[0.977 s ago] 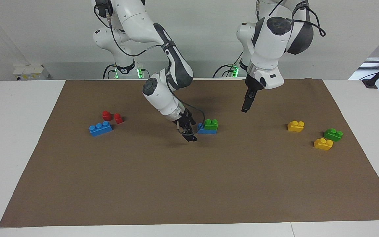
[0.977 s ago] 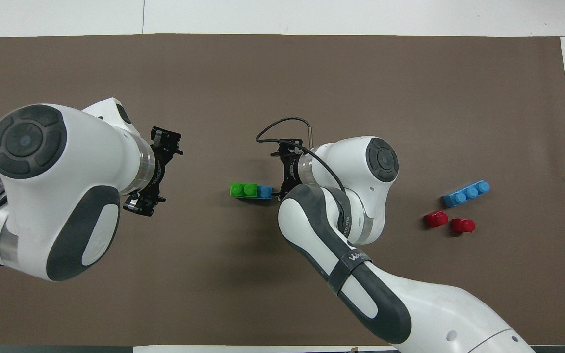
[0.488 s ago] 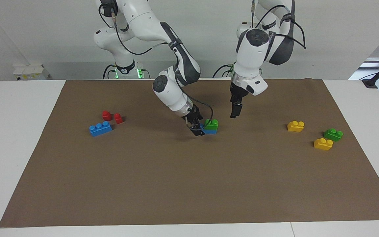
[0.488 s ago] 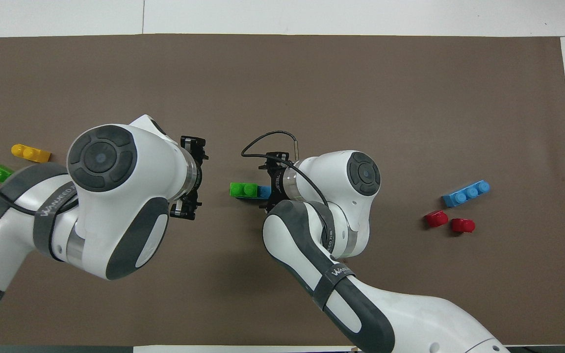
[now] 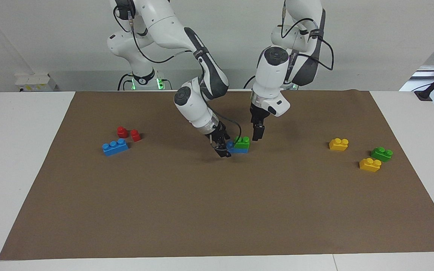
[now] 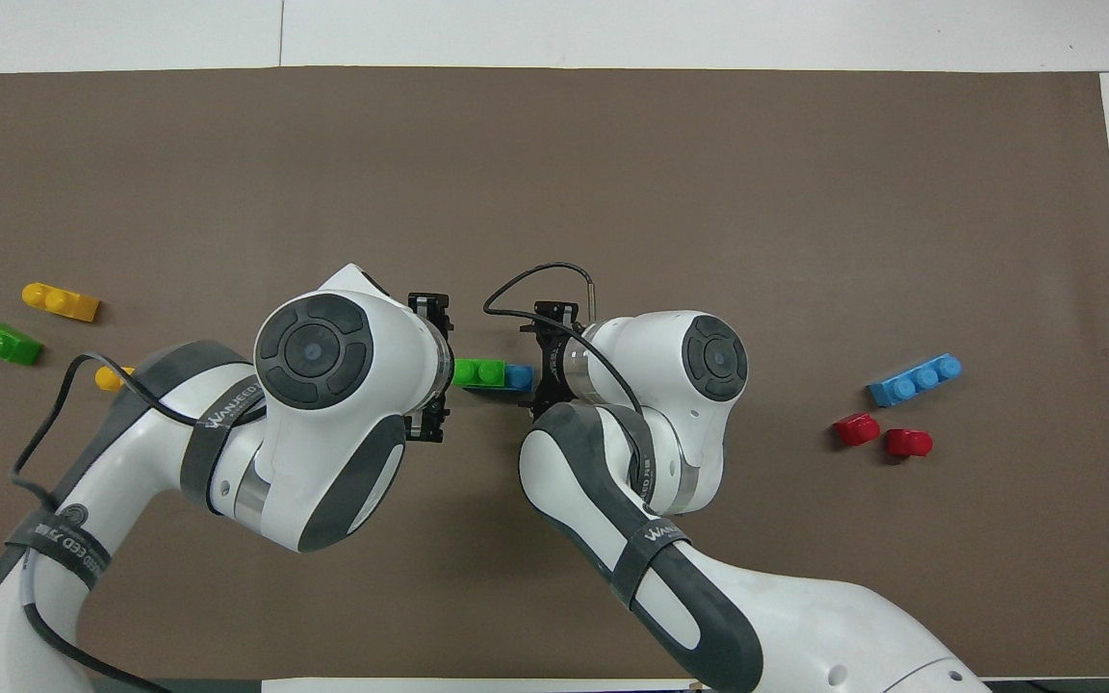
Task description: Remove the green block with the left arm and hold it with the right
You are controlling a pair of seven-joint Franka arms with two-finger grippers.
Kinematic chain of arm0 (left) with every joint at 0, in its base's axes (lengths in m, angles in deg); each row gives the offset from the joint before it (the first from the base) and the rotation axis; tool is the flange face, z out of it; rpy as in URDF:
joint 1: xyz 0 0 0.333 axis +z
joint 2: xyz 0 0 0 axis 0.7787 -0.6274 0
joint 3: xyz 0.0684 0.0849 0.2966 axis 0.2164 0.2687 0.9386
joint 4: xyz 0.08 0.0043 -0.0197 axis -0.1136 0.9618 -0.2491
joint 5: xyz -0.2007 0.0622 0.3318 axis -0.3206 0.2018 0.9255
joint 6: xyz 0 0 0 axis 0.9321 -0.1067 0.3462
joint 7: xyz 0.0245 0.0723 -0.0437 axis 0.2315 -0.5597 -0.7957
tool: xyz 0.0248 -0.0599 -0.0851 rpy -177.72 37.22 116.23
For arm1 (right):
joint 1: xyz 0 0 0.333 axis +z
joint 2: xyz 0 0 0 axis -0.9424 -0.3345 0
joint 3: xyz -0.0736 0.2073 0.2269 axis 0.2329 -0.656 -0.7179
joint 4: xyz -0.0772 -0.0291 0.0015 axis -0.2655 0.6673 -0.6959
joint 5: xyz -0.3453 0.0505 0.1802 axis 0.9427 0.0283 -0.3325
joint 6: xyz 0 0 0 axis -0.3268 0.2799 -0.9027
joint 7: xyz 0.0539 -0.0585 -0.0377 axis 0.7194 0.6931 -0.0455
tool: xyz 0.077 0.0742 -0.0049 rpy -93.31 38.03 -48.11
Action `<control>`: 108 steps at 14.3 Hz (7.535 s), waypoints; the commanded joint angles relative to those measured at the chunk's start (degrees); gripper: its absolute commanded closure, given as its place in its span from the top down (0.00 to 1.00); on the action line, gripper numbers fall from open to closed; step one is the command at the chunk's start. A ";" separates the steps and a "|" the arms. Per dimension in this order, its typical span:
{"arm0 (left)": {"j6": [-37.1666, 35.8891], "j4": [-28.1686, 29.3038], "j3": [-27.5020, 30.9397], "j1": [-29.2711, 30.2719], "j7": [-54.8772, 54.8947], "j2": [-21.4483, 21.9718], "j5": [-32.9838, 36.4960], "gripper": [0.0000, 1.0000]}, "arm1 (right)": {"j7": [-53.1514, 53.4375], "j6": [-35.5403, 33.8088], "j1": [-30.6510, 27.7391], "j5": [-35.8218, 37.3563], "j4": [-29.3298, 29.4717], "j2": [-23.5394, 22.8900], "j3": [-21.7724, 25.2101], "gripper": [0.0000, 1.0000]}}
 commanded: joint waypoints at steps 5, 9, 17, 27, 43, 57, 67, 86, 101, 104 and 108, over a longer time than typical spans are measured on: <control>3.38 2.74 0.89 -2.00 -6.33 -0.40 -0.07 1.00 | -0.07 2.59 0.52 -1.19 -1.04 -0.28 0.05 0.73; 5.85 3.80 1.06 -2.44 -8.36 -0.92 -0.07 1.00 | -1.03 3.04 -0.09 -1.19 -1.31 -0.36 0.05 0.01; 8.74 3.80 1.06 -2.61 -9.41 -2.42 0.10 1.00 | -1.47 3.04 -1.50 -1.19 -1.31 -0.45 0.05 0.00; 9.01 -1.21 1.06 -4.71 -15.48 -8.92 4.14 1.00 | -1.47 3.21 -1.24 -1.19 -1.31 -0.45 0.05 0.00; 0.24 -2.08 1.06 -3.06 -10.22 -1.64 5.73 0.00 | -1.39 3.83 -1.58 -1.19 -0.52 -0.63 0.05 0.00; -3.91 -2.35 1.06 23.73 42.39 0.57 -0.06 0.00 | -37.76 -30.87 -40.14 10.49 1.77 7.63 0.84 0.00; -0.66 -15.34 1.33 35.53 60.20 -14.61 -1.22 0.00 | -42.78 -27.03 -45.62 10.41 1.77 1.93 0.49 0.00; 7.08 -17.55 1.24 38.17 69.51 -22.46 -0.78 1.00 | -58.75 -53.91 -40.01 33.76 17.85 20.80 -0.04 1.00; -15.31 -20.19 0.54 33.60 88.72 -3.84 1.07 1.00 | -90.86 -61.65 -38.41 47.41 21.02 26.00 0.23 1.00; -23.13 -20.10 0.36 33.60 101.73 1.78 0.80 1.00 | -90.77 -61.56 -38.59 47.32 20.40 26.18 0.23 1.00; -31.84 -20.80 -0.25 33.60 108.60 6.27 0.81 1.00 | -90.42 -61.30 -38.77 47.32 20.40 26.18 0.23 1.00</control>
